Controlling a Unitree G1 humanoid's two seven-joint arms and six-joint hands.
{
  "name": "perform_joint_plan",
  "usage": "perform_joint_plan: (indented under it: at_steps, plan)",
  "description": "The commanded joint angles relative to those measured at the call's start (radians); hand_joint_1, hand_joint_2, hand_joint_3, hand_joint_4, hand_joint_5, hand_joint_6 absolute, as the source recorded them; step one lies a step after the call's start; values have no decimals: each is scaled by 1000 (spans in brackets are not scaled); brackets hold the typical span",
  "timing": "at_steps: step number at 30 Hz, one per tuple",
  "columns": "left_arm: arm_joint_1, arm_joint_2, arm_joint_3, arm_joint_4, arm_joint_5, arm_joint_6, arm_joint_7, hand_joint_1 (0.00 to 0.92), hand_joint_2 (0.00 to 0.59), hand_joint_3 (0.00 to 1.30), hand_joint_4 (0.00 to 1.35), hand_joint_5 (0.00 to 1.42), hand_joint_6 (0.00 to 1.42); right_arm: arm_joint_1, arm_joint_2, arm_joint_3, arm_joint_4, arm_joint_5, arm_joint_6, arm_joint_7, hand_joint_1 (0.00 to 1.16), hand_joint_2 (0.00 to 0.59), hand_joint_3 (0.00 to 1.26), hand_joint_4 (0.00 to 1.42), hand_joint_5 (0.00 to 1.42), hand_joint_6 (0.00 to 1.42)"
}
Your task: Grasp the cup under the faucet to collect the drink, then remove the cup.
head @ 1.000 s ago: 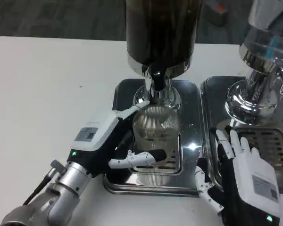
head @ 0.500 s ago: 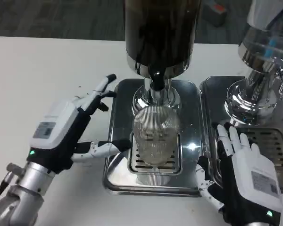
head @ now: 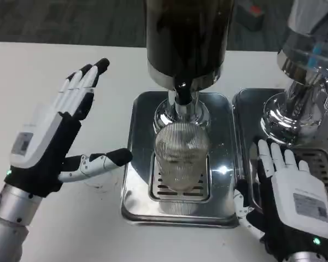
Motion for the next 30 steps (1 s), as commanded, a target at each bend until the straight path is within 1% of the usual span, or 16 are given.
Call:
perform_joint_plan:
  at_steps: [1,4,6,7,10,14,16,21,30]
  plan:
    - [21,6,24,-54,-163,-79,-148,0,71,0,0,0,0,11,2,-2,-4,-24,17,-12,350,550,0,0,0,0]
    - [6,3,-2,-74,-350,-103,-326,0,76,0,0,0,0,11,4,-8,-5,-16,20,-7,339,550,0,0,0,0]
    - [-3,2,-17,-100,-470,-98,-454,0,77,0,0,0,0,10,4,-10,-5,-11,20,-5,336,549,0,0,0,0]
    - [-4,-2,-16,-110,-511,-91,-505,0,77,0,0,0,0,10,5,-11,-4,-10,20,-4,334,549,0,0,0,0]
    - [-17,-11,-37,-169,-672,-37,-693,0,77,0,0,0,0,10,11,-13,-3,-4,19,-3,330,548,0,0,0,0]
    - [-42,-32,-36,-218,-792,47,-888,0,77,0,0,0,0,12,21,-13,-3,-4,23,-6,326,548,0,0,0,0]
    - [-56,-51,-25,-234,-809,73,-952,0,77,0,0,0,0,16,28,-14,-5,-3,27,-8,324,548,0,0,0,0]
    - [-90,-108,7,-230,-801,107,-1042,0,78,0,0,0,0,24,43,-10,-7,-1,32,-16,319,548,0,0,0,0]
    - [-141,-190,26,-199,-748,113,-1117,0,85,0,0,0,0,37,69,-3,-8,-5,36,-26,313,549,0,0,0,0]
